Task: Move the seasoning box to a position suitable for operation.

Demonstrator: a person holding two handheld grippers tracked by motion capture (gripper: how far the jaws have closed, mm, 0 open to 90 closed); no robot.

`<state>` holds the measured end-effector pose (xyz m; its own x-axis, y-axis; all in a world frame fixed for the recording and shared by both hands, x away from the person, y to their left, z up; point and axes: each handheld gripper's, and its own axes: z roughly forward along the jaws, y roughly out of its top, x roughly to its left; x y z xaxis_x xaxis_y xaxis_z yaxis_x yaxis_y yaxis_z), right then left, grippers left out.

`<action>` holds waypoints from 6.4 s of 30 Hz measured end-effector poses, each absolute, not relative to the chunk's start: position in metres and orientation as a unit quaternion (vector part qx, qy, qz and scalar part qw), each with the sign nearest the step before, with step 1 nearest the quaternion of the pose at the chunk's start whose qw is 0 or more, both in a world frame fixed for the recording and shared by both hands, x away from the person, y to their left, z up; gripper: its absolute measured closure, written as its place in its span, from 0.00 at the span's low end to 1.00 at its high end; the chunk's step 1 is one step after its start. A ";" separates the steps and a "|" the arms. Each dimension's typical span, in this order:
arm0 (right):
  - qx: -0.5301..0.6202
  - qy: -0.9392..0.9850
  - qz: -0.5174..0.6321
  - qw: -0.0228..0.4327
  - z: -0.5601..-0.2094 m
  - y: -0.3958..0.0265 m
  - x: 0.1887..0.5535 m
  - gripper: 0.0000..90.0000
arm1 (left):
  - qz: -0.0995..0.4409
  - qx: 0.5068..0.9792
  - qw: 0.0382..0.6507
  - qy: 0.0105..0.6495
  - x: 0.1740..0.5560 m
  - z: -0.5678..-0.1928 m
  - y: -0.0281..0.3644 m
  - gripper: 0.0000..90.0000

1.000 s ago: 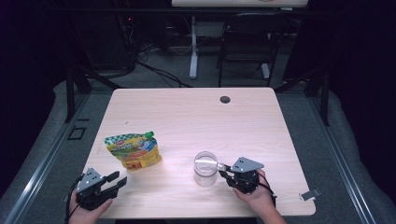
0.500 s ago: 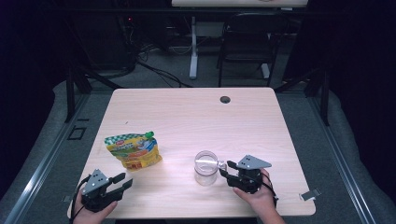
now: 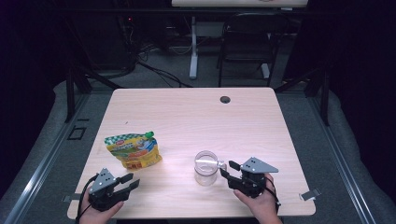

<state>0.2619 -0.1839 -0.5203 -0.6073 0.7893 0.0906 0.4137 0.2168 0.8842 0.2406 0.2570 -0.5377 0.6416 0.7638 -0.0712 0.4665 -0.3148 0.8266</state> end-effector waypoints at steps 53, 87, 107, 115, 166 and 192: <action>0.471 0.710 0.482 0.204 -0.510 -0.170 0.271 0.90 | 0.112 0.818 0.462 0.324 0.272 -0.531 0.157 0.93; 0.467 0.701 0.497 0.210 -0.515 -0.172 0.268 0.89 | 0.079 0.832 0.468 0.287 0.295 -0.531 0.102 1.00; 0.457 0.704 0.500 0.212 -0.517 -0.174 0.261 0.87 | 0.076 0.832 0.485 0.259 0.298 -0.518 0.097 1.00; 0.440 0.715 0.496 0.220 -0.517 -0.174 0.252 0.76 | 0.076 0.829 0.491 0.256 0.300 -0.511 0.095 1.00; 0.375 0.747 0.475 0.275 -0.517 -0.150 0.240 0.60 | 0.077 0.830 0.486 0.262 0.300 -0.515 0.092 1.00; 0.425 0.721 0.488 0.248 -0.520 -0.164 0.244 0.64 | 0.074 0.829 0.487 0.266 0.300 -0.515 0.091 0.99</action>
